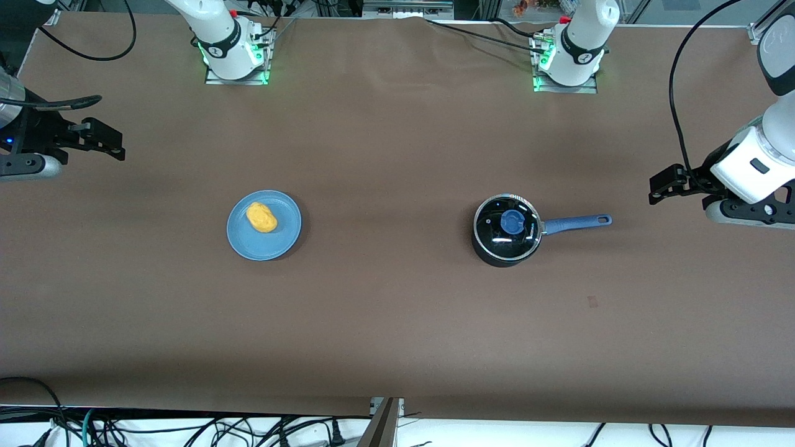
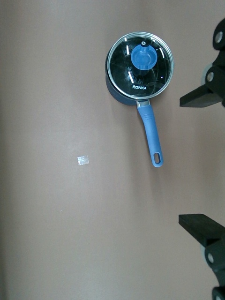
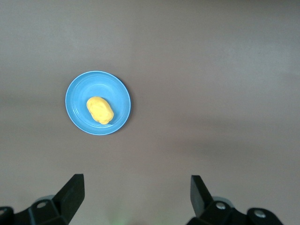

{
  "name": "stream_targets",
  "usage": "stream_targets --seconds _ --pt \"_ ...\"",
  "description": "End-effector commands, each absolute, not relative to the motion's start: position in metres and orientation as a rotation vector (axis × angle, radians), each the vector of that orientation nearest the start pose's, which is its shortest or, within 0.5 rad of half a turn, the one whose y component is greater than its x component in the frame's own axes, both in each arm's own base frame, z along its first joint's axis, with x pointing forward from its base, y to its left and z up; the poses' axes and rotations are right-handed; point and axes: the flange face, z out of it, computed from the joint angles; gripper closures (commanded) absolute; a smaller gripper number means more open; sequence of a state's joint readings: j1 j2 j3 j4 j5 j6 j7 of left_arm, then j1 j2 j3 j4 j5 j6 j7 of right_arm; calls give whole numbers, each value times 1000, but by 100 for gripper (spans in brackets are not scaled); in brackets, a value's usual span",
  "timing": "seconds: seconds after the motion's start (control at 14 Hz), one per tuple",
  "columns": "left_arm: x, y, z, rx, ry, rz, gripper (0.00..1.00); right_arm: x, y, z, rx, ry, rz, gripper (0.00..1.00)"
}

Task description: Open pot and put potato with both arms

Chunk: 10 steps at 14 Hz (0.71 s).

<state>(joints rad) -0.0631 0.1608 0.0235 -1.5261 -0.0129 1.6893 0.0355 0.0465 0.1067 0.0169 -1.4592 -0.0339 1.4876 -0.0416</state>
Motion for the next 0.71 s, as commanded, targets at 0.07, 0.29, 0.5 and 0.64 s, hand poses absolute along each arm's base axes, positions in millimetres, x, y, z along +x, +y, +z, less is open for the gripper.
stream_targets --seconds 0.07,0.29,0.5,0.64 --pt "609 -30 568 -3171 131 -7 0 579 34 615 -3170 -170 106 0" --pt "609 -31 567 -3169 148 -3 0 579 34 615 -3170 -172 106 0" --pt "605 -41 563 -3148 139 51 0 579 33 615 -3170 -172 104 0" --pt "608 -51 556 -3144 179 65 0 579 33 615 -3170 -170 104 0"
